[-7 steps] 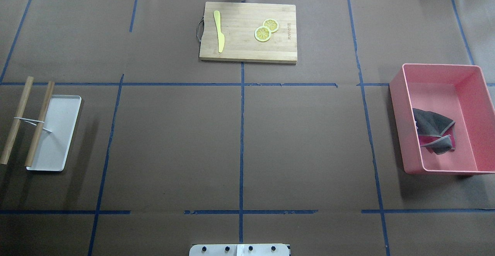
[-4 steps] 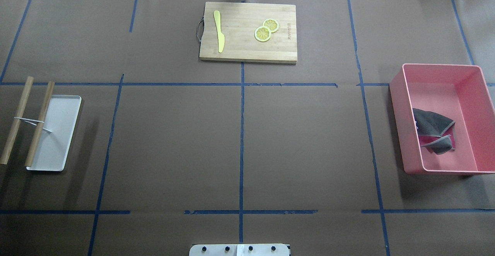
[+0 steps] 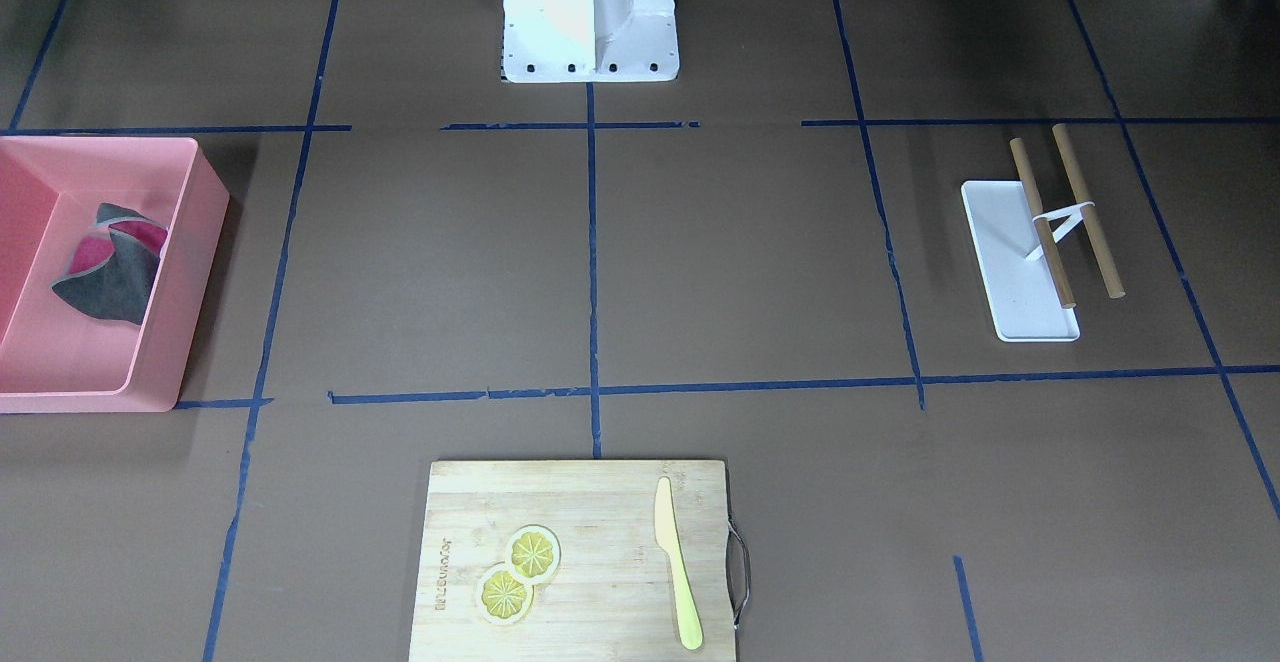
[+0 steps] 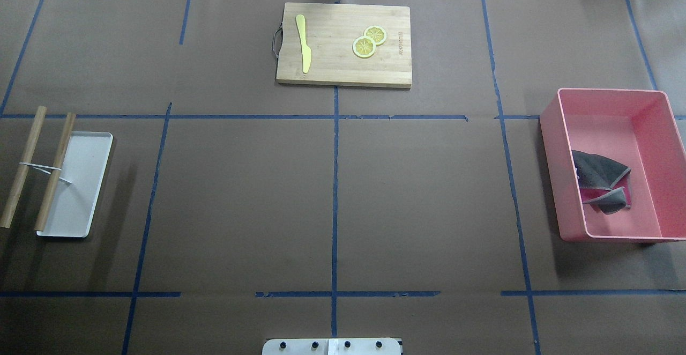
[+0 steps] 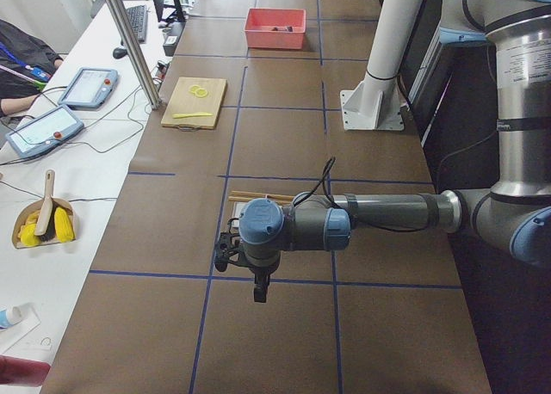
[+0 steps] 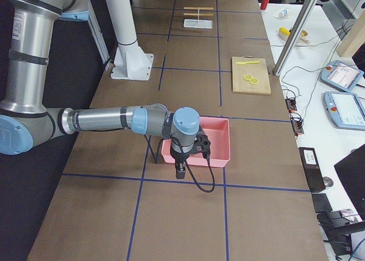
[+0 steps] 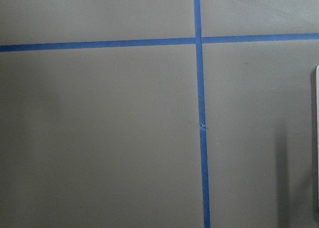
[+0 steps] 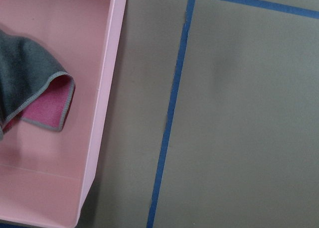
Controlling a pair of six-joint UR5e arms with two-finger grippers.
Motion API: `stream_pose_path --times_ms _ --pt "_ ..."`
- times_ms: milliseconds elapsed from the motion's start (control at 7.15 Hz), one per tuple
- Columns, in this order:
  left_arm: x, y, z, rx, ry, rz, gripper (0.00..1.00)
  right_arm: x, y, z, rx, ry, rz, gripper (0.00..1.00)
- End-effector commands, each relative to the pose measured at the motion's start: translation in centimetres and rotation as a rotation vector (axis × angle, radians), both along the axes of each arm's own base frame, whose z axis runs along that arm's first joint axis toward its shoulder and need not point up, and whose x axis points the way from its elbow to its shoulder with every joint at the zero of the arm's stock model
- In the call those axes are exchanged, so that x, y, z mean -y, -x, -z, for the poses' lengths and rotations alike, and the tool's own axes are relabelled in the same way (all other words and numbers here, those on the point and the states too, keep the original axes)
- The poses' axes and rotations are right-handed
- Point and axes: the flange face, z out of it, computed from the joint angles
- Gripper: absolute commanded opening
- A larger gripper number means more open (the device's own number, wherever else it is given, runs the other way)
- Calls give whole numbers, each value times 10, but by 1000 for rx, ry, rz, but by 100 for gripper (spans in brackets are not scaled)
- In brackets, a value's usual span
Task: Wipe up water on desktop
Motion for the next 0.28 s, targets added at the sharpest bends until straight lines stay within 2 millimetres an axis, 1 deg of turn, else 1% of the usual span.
stream_pose_path --times_ms 0,140 --pt "0 0 -1 -1 7 2 100 1 0 2 2 -4 0 100" --pt "0 0 -1 -1 7 2 100 2 0 3 2 -9 0 100"
